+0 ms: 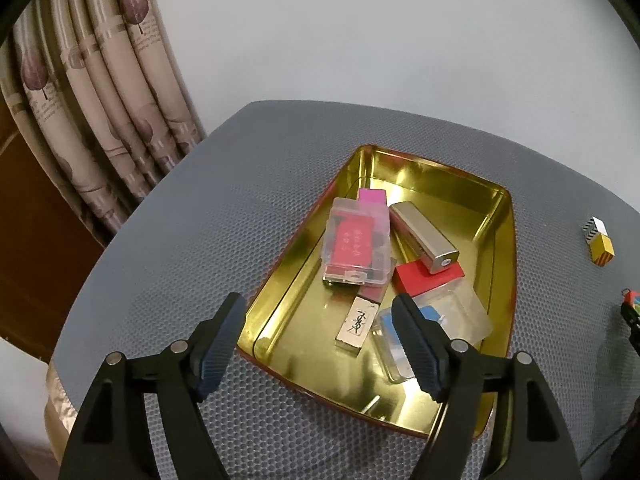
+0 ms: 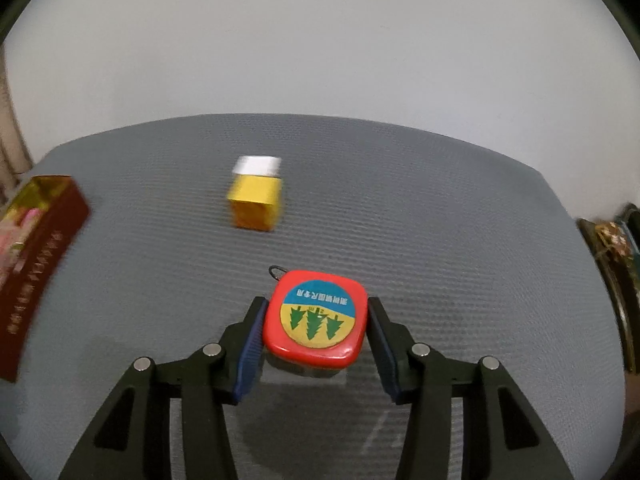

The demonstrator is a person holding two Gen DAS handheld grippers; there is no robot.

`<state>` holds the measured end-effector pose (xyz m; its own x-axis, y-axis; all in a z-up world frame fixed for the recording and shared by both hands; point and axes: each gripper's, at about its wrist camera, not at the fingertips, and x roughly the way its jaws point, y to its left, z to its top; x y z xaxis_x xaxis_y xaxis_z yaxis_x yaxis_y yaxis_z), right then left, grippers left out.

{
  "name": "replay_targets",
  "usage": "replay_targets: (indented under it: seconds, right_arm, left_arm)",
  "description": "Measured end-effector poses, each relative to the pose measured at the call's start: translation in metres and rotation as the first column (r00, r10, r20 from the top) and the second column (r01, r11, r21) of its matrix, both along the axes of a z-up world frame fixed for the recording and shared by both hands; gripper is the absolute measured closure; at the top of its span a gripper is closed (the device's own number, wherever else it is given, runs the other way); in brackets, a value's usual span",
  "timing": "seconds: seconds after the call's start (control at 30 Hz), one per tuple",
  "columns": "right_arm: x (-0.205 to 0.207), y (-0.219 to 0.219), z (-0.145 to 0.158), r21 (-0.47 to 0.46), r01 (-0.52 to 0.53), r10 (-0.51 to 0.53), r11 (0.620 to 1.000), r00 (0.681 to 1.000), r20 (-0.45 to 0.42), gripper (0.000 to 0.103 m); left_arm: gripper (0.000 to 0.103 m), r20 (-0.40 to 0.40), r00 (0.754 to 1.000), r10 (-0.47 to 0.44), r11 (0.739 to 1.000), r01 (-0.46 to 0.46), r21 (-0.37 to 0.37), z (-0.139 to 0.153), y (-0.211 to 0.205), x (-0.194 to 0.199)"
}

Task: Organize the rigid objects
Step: 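Carry the red tape measure into the gold tin and open the right gripper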

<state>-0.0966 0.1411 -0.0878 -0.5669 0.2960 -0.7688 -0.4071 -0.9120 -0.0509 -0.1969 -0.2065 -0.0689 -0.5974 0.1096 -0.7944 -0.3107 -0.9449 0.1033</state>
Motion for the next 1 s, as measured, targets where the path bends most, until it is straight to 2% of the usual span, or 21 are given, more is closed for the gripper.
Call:
replay_targets:
  seconds: [0.27,0.53,0.57,0.7,0.83,1.0]
  right_arm:
    - [-0.016,-0.052,0.023,-0.022,-0.156,0.155,0.988,0.987,-0.039,0.053]
    - [-0.047,-0.108,0.052,-0.046,-0.309,0.305,0.95,0.949,-0.075,0.053]
    - [-0.053,-0.127,0.059,-0.047,-0.317,0.313,0.947,0.947,-0.076,0.053]
    - [-0.067,-0.151,0.071,-0.038,-0.37,0.366,0.928,0.927,-0.081,0.053]
    - [-0.082,-0.165,0.079,-0.047,-0.4,0.396,0.915,0.915,-0.079,0.053]
    - [-0.109,-0.188,0.082,-0.013,-0.433,0.431,0.901,0.9,-0.058,0.053]
  left_arm:
    - [0.03,-0.021,0.999,0.039,0.999,-0.039,-0.009,0.006,-0.014,-0.008]
    - [0.03,0.006,0.995,0.101,0.994,-0.101,0.029,0.007,-0.031,-0.02]
    - [0.03,0.011,0.995,0.103,0.994,-0.103,0.035,0.007,-0.033,-0.021]
    - [0.03,0.022,0.992,0.125,0.991,-0.126,0.047,0.008,-0.042,-0.025]
    - [0.03,0.029,0.99,0.138,0.988,-0.139,0.06,0.011,-0.049,-0.027]
    - [0.03,0.038,0.989,0.146,0.987,-0.148,0.062,0.011,-0.055,-0.028]
